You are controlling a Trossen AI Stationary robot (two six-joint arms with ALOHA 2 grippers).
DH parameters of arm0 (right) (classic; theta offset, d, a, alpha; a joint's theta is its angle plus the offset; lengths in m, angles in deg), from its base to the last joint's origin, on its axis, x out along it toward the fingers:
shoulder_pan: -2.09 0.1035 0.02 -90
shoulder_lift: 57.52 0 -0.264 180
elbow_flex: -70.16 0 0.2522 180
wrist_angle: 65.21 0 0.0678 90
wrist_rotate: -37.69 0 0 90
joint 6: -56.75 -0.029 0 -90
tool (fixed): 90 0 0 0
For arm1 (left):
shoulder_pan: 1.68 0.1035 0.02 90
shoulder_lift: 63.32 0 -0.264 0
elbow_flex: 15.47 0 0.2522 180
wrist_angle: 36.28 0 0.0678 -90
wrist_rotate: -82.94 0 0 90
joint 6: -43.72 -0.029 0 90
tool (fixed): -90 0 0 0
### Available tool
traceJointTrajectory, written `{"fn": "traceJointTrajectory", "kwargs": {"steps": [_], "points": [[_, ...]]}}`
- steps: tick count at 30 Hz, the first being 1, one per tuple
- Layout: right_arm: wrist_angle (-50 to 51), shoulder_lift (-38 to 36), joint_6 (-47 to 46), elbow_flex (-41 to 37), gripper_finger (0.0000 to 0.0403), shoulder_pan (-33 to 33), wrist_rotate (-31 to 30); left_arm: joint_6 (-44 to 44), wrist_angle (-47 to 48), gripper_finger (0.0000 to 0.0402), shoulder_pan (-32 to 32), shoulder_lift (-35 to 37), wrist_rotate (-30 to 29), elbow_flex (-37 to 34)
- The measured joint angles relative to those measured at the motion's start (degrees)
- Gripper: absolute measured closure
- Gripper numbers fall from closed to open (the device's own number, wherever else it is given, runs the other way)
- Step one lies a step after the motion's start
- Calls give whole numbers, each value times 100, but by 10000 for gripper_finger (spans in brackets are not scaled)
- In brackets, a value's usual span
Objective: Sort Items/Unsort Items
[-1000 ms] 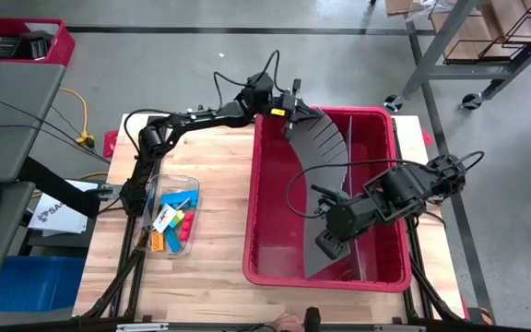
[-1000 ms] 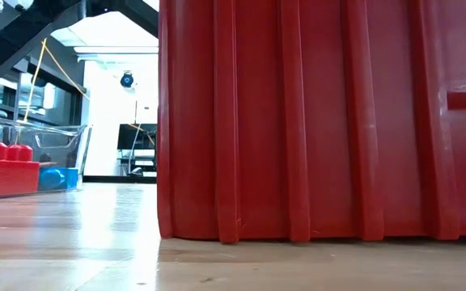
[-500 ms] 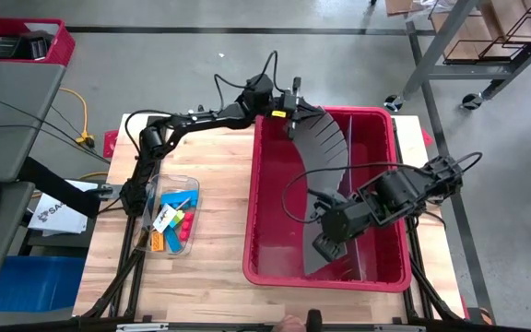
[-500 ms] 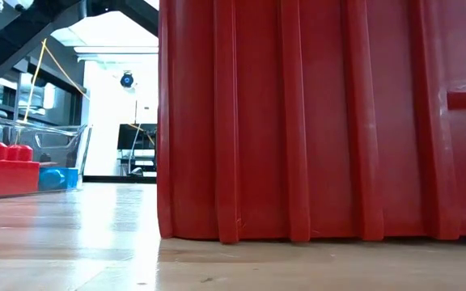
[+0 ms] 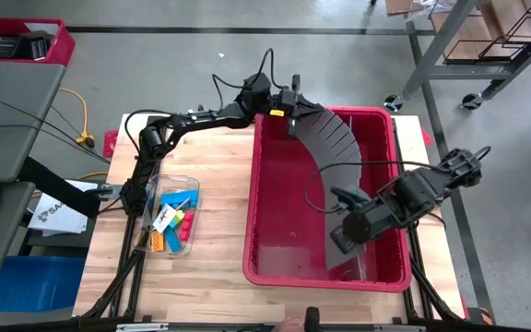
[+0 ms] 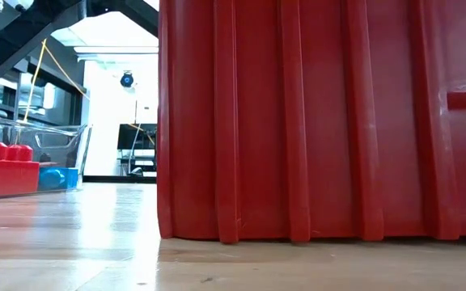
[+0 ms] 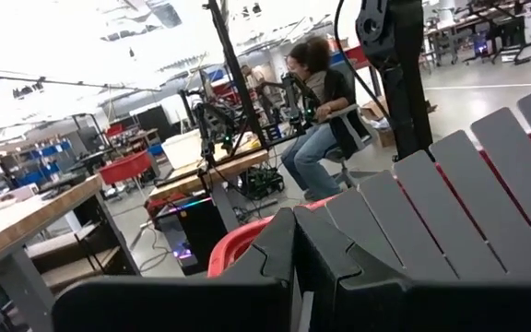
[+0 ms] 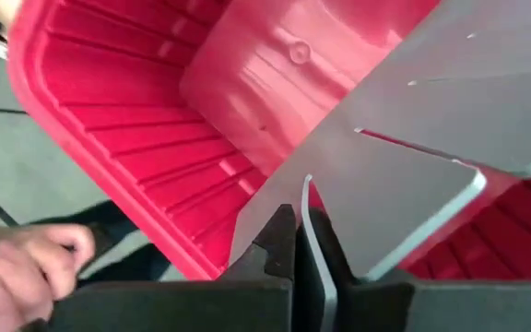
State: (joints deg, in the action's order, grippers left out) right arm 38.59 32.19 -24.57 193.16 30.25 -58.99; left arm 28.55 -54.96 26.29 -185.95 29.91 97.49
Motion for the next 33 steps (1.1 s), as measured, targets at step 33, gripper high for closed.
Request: {"fn": "traceJointTrajectory", "kwargs": {"steps": [33], "points": [[-2, 741, 472, 1102, 403, -238, 101, -310, 305, 402, -78, 0, -52, 0]]}}
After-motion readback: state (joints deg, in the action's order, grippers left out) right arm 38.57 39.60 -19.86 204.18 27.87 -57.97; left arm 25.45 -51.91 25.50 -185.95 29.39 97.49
